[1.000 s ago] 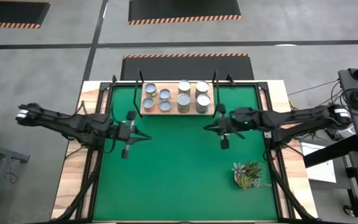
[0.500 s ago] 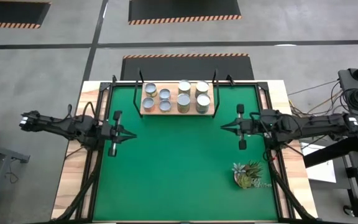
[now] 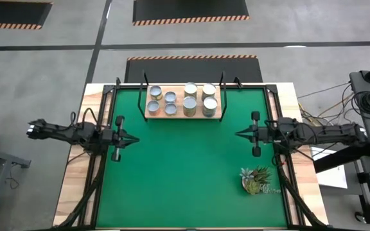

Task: Pick and place cans onto a shelf
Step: Return to Home Position

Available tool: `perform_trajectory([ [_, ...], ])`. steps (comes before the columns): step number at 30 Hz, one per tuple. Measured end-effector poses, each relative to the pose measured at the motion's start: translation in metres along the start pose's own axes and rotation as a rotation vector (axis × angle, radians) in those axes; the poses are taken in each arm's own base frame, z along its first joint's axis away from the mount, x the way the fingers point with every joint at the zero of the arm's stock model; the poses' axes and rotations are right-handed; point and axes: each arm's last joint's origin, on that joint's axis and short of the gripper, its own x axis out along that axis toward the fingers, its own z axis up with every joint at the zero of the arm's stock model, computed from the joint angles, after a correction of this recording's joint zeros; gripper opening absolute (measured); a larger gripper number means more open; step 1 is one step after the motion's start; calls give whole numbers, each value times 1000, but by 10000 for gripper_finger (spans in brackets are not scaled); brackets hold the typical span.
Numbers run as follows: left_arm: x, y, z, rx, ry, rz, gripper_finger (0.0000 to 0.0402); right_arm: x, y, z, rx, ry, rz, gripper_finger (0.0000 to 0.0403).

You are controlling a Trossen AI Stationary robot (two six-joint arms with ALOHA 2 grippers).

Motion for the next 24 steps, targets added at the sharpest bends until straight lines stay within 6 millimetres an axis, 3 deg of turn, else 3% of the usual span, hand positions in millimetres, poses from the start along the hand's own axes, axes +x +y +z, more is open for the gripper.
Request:
perform_trajectory([
  [12, -6, -1, -22, -6, -33, 44, 0, -22, 6, -12, -4, -156, -46, 9],
  [24, -5, -3, -38, -78, 9, 38, 0, -18, 17, -34, 9, -162, 55, 9],
])
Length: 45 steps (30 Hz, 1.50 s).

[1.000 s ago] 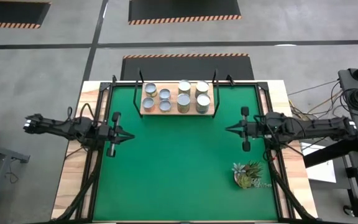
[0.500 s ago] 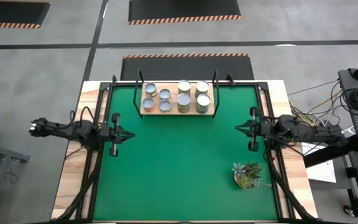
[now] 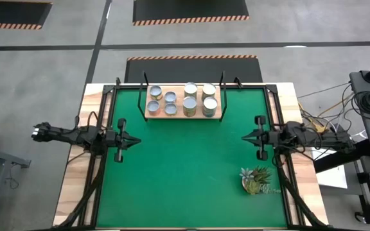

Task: Pick and place cans onto a shelf
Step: Return to Home Position

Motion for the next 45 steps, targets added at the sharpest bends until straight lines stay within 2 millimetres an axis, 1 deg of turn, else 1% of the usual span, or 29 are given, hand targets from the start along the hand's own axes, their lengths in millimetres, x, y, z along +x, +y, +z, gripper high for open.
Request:
perform_trajectory([
  [8, 0, 0, -2, 6, 23, 17, 0, 0, 1, -2, 74, 21, -1, 9],
  [12, 0, 2, -1, 39, 28, 52, 0, 0, -2, -5, 86, 71, -100, 9],
  [16, 0, 2, 0, 39, 26, 52, 0, 0, -2, -11, 196, 145, -168, 9],
  [19, 0, 2, 0, 40, 28, 51, 0, 1, -2, -13, 260, 164, -180, 9],
  [45, 0, 2, 0, 39, 26, 52, 0, 2, -1, -15, 249, 187, -175, 9],
])
